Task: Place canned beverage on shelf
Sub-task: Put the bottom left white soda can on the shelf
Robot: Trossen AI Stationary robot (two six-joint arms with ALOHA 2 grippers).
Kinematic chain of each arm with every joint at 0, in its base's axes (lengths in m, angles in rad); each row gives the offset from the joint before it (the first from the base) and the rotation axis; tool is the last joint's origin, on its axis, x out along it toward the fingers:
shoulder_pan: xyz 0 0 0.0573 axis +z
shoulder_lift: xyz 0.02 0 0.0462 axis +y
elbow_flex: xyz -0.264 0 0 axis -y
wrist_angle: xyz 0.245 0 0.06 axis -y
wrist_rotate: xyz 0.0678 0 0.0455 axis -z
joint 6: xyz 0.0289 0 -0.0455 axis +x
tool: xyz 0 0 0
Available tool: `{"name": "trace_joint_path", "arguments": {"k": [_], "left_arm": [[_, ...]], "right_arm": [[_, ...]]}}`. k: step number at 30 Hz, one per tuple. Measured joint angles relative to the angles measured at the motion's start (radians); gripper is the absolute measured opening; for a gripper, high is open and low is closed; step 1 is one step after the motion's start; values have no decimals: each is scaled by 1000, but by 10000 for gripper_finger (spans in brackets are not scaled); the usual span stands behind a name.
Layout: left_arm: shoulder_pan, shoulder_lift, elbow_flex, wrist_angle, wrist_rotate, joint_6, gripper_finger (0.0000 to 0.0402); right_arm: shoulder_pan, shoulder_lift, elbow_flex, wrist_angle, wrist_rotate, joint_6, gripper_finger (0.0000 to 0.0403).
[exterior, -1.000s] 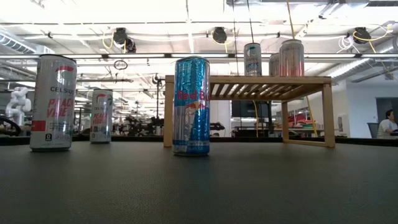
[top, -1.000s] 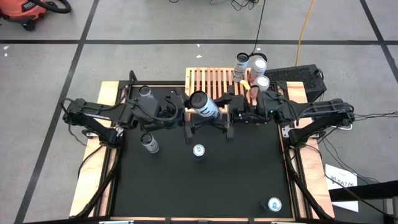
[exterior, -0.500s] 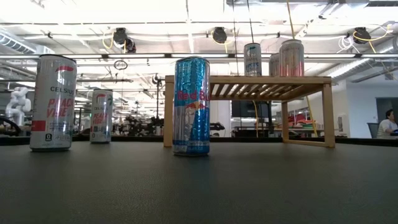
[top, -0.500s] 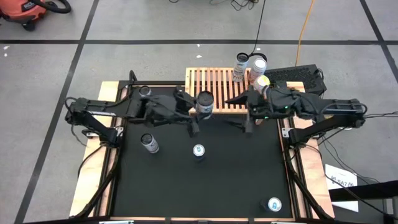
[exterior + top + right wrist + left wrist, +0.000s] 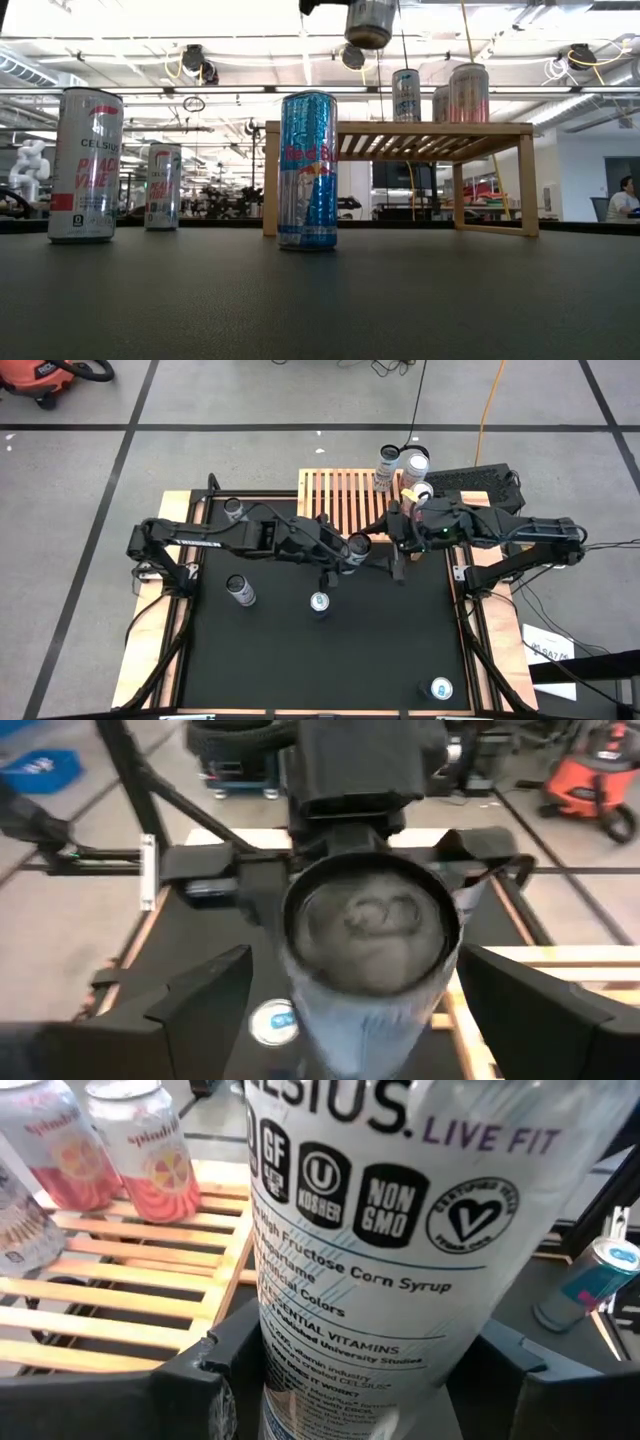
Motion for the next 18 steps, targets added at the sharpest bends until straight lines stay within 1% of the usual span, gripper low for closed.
{"name": "trace_joint_path", "arguments": {"k": [3,7,11,15,18], "left_arm": [[9,4,0,-13,30,0,220],[12,5,0,-4,32,0,220],[14,5,0,-15,32,1,220],[20,6,0,-23,37,5,220],[31,6,0,-41,46,9,220]], "right_arm": [[-3,15,0,4,-1,-19,341],[-20,26,-1,14,-27,-11,335],[-36,36,-1,-2,-29,-1,309],[-54,38,-1,-16,-78,17,277],[-57,45,-1,-17,-79,19,255]]}}
